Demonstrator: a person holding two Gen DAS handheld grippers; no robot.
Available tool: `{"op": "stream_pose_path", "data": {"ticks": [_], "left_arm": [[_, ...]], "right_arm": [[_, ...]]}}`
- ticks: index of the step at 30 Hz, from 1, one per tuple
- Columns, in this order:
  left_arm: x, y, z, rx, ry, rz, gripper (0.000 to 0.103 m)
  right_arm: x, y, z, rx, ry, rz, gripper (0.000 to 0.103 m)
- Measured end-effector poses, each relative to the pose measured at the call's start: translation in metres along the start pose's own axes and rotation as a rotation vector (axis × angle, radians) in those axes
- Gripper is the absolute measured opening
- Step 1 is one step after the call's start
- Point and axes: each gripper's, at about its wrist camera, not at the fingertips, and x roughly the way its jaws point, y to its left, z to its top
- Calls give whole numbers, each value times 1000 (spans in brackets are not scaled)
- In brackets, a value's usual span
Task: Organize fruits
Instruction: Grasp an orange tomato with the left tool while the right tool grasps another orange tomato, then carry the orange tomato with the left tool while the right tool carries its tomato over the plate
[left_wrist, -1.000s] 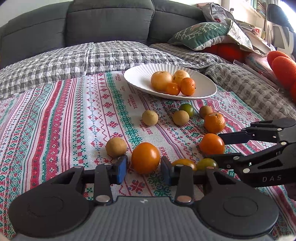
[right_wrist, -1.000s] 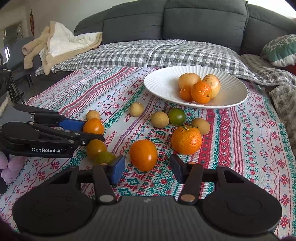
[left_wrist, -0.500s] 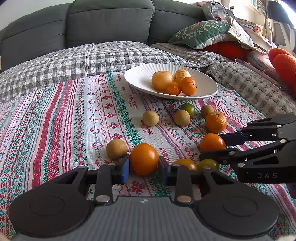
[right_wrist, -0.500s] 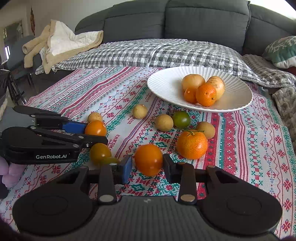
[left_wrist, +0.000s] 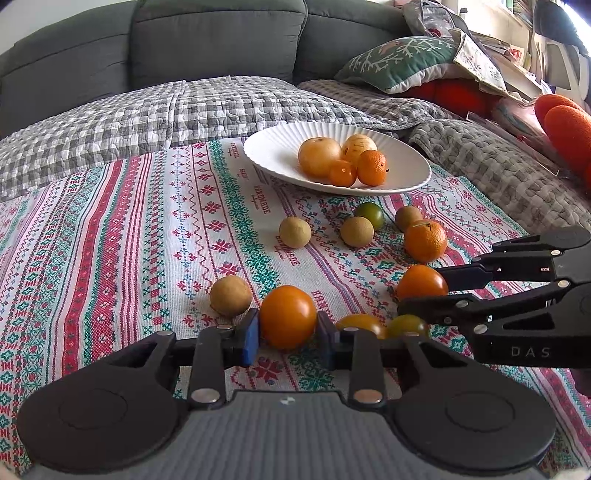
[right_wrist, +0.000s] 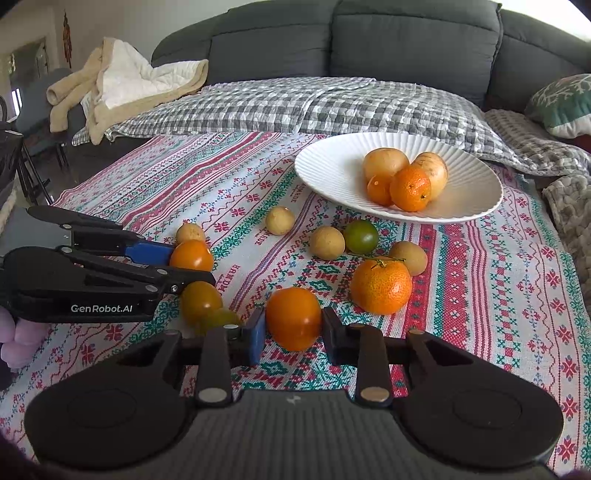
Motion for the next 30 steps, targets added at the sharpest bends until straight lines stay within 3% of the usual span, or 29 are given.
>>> {"op": "stream_pose_path", "data": {"ticks": [30], "left_arm": [[-15,-14,9,-4,-13,-76,21]], "right_arm": [[-28,-11,-2,24,-36,8,28]]}}
